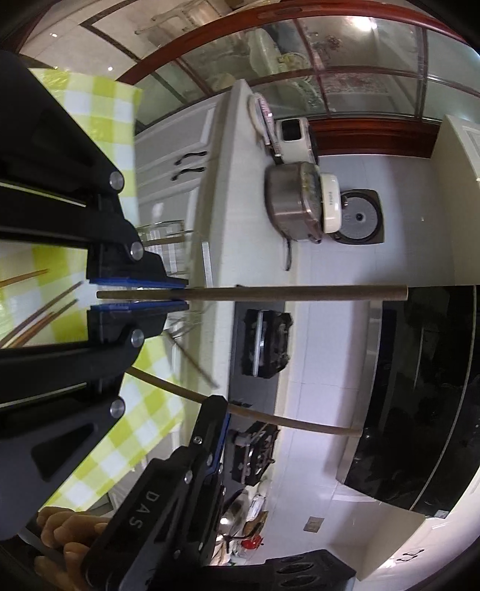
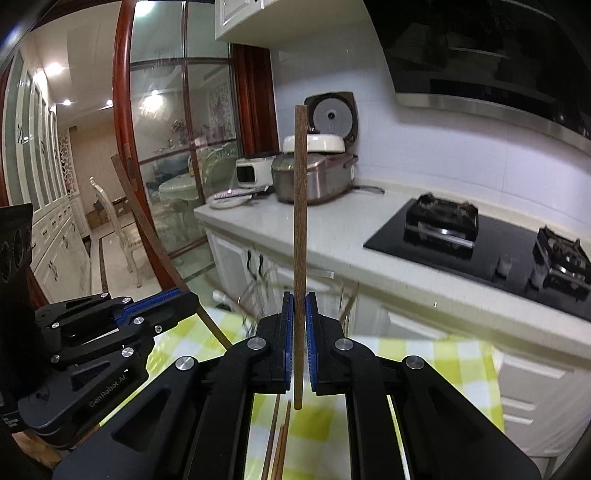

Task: Organize utensils
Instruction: 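Lower the chopsticks into the rack and open both grippers, then move back to the cloth and grasp a wooden chopstick with the left gripper, then grasp another wooden chopstick with the right gripper while the left gripper holds its chopstick, then lift both held chopsticks upright and carry them over the wire rack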

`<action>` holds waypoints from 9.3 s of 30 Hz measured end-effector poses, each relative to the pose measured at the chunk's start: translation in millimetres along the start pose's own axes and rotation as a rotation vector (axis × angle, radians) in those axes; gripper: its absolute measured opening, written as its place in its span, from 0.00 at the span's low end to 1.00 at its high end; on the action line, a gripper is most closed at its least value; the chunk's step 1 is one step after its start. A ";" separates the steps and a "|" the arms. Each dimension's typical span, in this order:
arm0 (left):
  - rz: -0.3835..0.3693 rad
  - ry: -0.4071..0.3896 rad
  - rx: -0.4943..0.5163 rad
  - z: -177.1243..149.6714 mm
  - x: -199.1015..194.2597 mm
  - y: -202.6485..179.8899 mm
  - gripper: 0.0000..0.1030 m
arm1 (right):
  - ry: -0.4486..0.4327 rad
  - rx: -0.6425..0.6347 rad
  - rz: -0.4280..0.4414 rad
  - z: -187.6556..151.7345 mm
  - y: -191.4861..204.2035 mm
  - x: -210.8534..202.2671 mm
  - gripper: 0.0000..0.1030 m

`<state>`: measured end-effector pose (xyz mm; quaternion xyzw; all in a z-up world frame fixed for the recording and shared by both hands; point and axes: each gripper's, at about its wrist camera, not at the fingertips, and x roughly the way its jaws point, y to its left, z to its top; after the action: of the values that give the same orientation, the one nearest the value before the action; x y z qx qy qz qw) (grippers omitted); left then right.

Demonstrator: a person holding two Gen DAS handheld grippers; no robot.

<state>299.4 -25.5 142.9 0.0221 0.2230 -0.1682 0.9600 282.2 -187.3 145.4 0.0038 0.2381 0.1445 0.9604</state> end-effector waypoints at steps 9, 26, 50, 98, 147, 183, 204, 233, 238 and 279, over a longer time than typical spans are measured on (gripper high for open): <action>0.028 -0.048 0.006 45.4 23.4 11.5 0.06 | -0.064 0.002 -0.024 50.8 -9.2 12.8 0.08; 0.034 -0.014 -0.127 42.5 70.5 77.5 0.06 | -0.049 0.047 -0.071 62.5 -29.7 75.1 0.08; -0.020 0.066 -0.192 7.8 118.8 88.6 0.07 | 0.059 0.081 -0.065 33.8 -35.2 134.8 0.09; 0.095 0.054 -0.312 -84.3 5.8 94.5 0.38 | 0.021 0.206 -0.284 -102.2 -93.3 12.8 0.76; 0.185 0.483 -0.135 -228.4 60.2 55.0 0.07 | 0.365 0.016 -0.155 -211.6 -10.0 75.4 0.78; 0.229 0.423 -0.229 -228.2 31.4 95.5 0.07 | 0.417 0.117 -0.210 -216.4 -53.3 82.6 0.68; 0.210 0.457 -0.216 -230.2 34.4 97.4 0.08 | 0.426 0.083 -0.196 -221.2 -44.1 91.1 0.13; 0.188 0.536 -0.182 -235.9 37.4 93.3 0.07 | 0.471 0.123 -0.197 -227.6 -51.0 72.5 0.27; 0.186 0.532 -0.182 -236.2 37.1 91.1 0.07 | 0.468 0.088 -0.213 -229.8 -44.6 71.7 0.26; 0.192 0.202 -0.180 -167.6 -27.0 71.9 0.07 | 0.251 0.075 -0.184 -171.5 -43.6 14.5 0.07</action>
<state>230.1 70.4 1.5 -0.0260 0.3292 -0.0522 0.9425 227.8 -235.5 -16.6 0.0000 0.3607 0.0462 0.9315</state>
